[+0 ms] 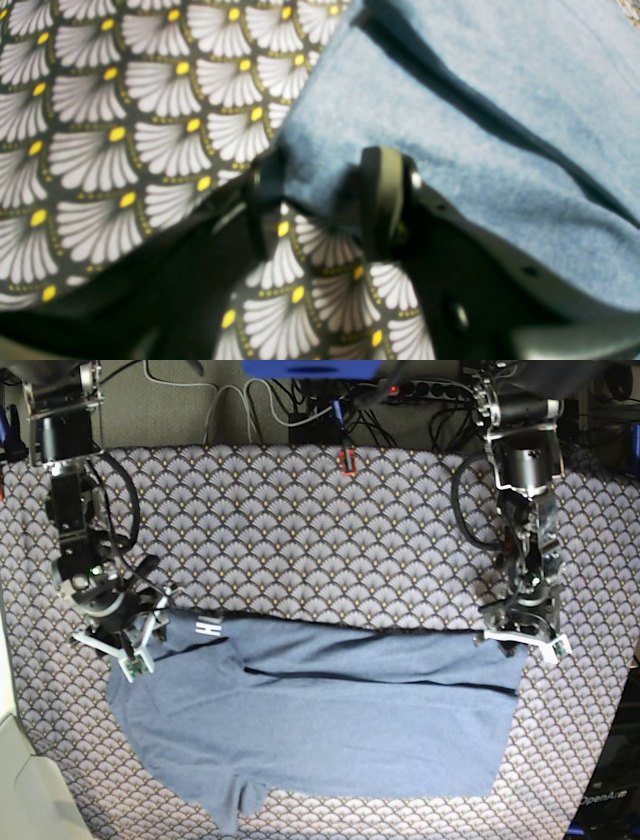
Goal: Fold the T-shirt properly
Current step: 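Regrasp the folded shirt edge with both grippers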
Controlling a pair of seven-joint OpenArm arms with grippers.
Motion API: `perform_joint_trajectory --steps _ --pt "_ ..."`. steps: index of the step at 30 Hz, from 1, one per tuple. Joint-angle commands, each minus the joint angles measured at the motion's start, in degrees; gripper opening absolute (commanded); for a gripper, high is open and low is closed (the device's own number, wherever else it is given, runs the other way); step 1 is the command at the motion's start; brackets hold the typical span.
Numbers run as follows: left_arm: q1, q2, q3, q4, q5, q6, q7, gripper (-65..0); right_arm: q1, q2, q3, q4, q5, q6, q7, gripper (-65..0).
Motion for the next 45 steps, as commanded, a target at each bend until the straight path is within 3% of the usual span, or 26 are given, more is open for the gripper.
perform_joint_trajectory --steps 1,12,33,35,39,42,45 --pt "-1.5 -0.4 -0.1 0.9 -0.1 -0.4 -1.3 -40.0 1.2 1.2 0.4 1.0 0.0 -0.3 1.2 -35.1" --pt "-1.1 -0.3 -4.1 0.4 -0.1 -0.4 -1.3 -40.1 1.2 1.4 0.4 0.9 0.0 -0.3 1.2 -35.1" --pt "-1.5 1.7 -4.1 0.2 0.0 -0.4 -1.3 -40.6 0.5 2.6 1.9 1.3 0.0 -0.3 1.3 -35.1" --pt "-1.5 1.7 -4.1 0.2 0.0 -0.4 -1.3 -44.8 0.5 2.5 4.3 1.4 0.0 -0.3 1.3 -35.1" --pt "-1.5 1.7 -4.1 0.2 0.0 -0.4 -1.3 -64.9 -0.3 2.4 8.2 2.1 0.4 -0.3 1.3 -35.1" --pt "-1.5 1.7 -4.1 0.2 0.0 -0.4 -1.3 -63.5 -0.7 2.1 10.2 2.7 0.7 -0.2 1.3 -35.0" --pt "-1.5 1.6 -4.1 0.2 0.0 -0.4 -1.3 -64.7 -0.7 0.2 13.7 2.6 3.3 3.6 -0.3 -34.9"
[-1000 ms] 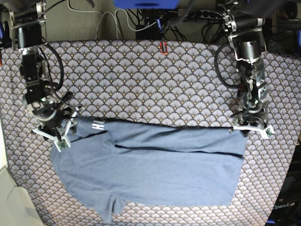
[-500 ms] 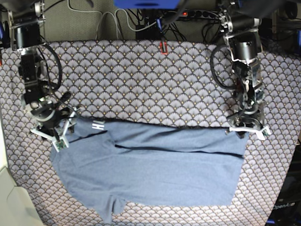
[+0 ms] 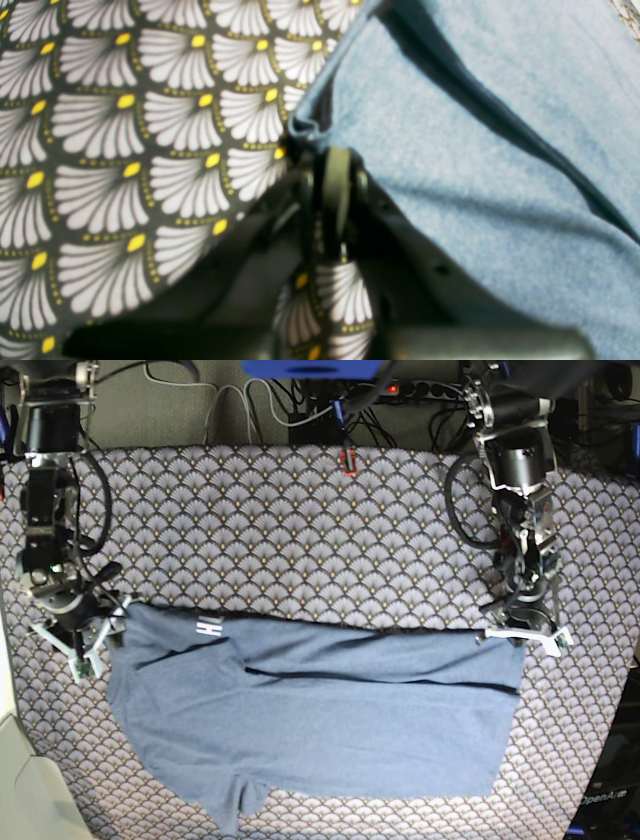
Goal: Fold the T-shirt properly
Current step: 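Regrasp the folded shirt edge with both grippers, then pull the held edge back toward the arms, spreading the shirt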
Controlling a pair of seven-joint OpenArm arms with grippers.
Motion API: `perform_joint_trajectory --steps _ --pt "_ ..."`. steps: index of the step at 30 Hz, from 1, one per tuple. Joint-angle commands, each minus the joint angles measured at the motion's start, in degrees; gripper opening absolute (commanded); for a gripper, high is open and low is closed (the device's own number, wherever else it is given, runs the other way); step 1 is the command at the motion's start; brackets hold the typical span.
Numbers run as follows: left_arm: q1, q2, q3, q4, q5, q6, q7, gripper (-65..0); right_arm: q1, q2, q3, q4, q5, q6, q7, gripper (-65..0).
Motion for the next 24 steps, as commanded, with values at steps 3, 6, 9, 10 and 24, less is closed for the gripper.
perform_joint_trajectory --steps 3,6,9,10,24 --pt "-1.3 -0.6 0.0 1.2 0.0 -0.2 -1.1 -64.6 1.9 -2.4 6.0 1.1 1.0 3.9 -4.3 -34.9" --pt "-1.3 -1.3 0.0 1.2 0.0 -0.2 -1.1 -64.6 3.8 -5.2 10.0 0.5 0.9 6.1 -7.1 -34.9" --pt "-1.3 -1.6 0.0 1.2 0.0 -0.2 -1.0 -64.6 4.6 -6.0 12.7 -2.5 0.9 6.2 -7.5 -34.9" --pt "-1.3 -1.7 0.1 1.2 0.0 -0.2 -1.0 -64.6 5.3 -6.0 13.3 -4.0 0.9 6.3 -7.3 -34.9" --pt "-1.1 -2.0 0.1 1.5 0.0 -0.5 -1.0 -64.6 7.8 -5.7 15.6 -15.6 0.9 6.3 -5.5 -34.9"
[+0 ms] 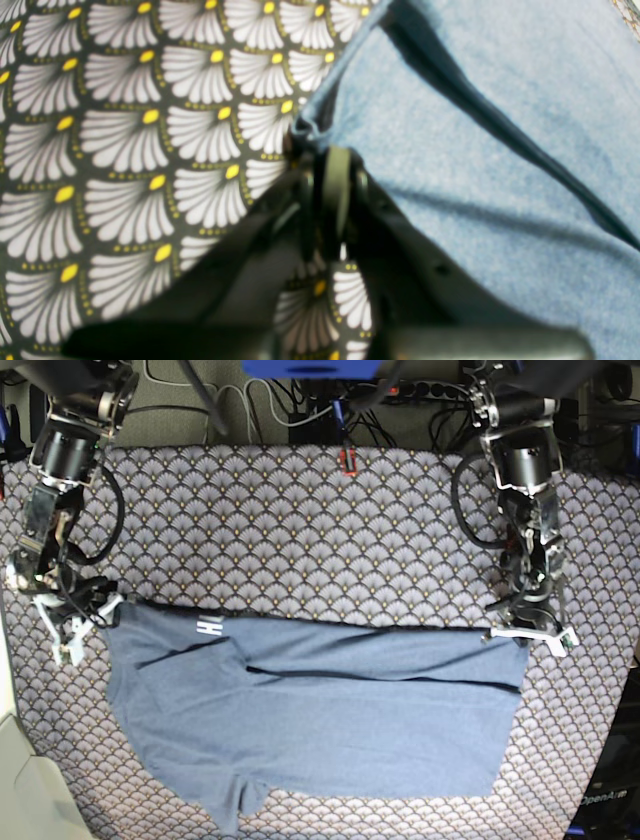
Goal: Fold the T-shirt properly
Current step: 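Pull the held edge back toward the arms, spreading the shirt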
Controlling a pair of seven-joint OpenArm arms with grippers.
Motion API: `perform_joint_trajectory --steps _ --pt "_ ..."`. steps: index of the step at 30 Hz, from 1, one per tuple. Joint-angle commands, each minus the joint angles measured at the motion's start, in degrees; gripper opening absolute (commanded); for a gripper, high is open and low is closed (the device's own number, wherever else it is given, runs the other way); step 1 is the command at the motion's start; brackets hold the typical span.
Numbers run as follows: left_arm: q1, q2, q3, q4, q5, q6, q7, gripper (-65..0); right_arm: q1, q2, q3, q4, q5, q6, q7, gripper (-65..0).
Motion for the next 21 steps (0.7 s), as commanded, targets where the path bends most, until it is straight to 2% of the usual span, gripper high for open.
perform_joint_trajectory --steps 1,13,15,19,21 --pt "-1.3 -0.7 0.0 1.2 0.0 -0.2 -1.4 -64.6 1.1 0.9 0.1 0.2 0.4 0.2 0.7 -34.9" --pt "-1.2 -0.7 0.0 1.1 0.0 -0.2 -1.0 -64.6 0.4 0.6 0.2 -0.5 0.5 0.3 0.6 -36.7" --pt "-1.2 -0.7 0.0 1.1 0.0 -0.2 -1.0 -64.6 0.4 0.5 0.2 -0.5 0.5 0.3 0.5 -42.3" --pt "-1.1 -0.8 0.5 1.1 0.5 -0.4 -1.0 -64.6 0.4 0.5 0.2 -0.5 0.5 0.3 0.6 -65.0" --pt "-1.0 -0.8 0.5 1.0 0.5 -0.4 -0.9 -64.6 0.4 0.5 0.2 -0.5 0.5 0.3 0.6 -65.0"
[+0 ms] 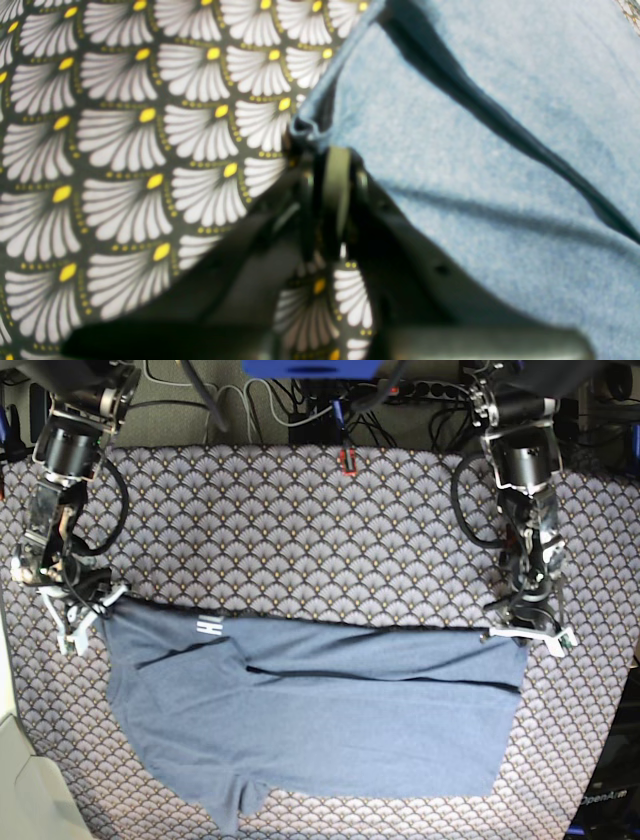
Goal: Fold the T-shirt properly
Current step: 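Pull the held edge back toward the arms, spreading the shirt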
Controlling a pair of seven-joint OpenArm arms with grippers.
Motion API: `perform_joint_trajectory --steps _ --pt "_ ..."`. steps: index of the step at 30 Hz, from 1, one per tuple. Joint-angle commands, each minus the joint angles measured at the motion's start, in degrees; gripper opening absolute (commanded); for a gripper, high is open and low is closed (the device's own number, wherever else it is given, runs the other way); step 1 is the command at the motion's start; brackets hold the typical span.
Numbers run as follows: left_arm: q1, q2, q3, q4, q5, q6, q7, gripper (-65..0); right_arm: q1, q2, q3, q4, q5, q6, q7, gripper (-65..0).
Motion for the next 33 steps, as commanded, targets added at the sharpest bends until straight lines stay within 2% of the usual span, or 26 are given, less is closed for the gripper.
perform_joint_trajectory --steps 1,3,7,10,16,21,26,33 --pt "-0.8 -1.0 0.0 1.0 0.2 -0.4 -0.9 -64.6 1.2 0.9 0.2 0.9 0.6 0.4 0.7 -65.0" --pt "0.4 -1.7 0.0 1.4 0.1 -0.4 -0.9 -64.6 0.5 1.0 0.2 1.3 0.6 1.2 0.5 -65.0" --pt "2.2 -3.1 0.0 3.3 0.0 -0.4 0.4 -64.6 -0.3 2.2 0.2 2.8 0.6 5.7 0.4 -65.0" --pt "3.8 -4.1 -0.4 7.3 -0.4 -0.4 5.4 -64.6 -1.8 2.4 0.2 4.5 0.6 5.9 0.4 -65.0" --pt "8.0 -4.3 -0.6 15.8 -0.3 -0.4 10.9 -64.6 -7.5 2.3 0.2 11.7 0.7 6.1 0.4 -65.0" --pt "13.2 -4.3 -0.6 23.3 -0.3 -0.4 14.7 -64.6 -13.4 2.3 0.2 18.0 0.7 11.6 0.4 -65.0" --pt "19.3 -4.3 -1.2 31.3 -0.3 -0.4 17.4 -64.6 -19.6 2.3 0.3 23.1 0.7 11.9 0.4 -65.0" --pt "25.5 -4.3 -6.1 37.9 -0.3 -0.5 22.7 -64.6 -24.5 3.2 2.1 25.6 0.7 11.9 0.7 -65.0"
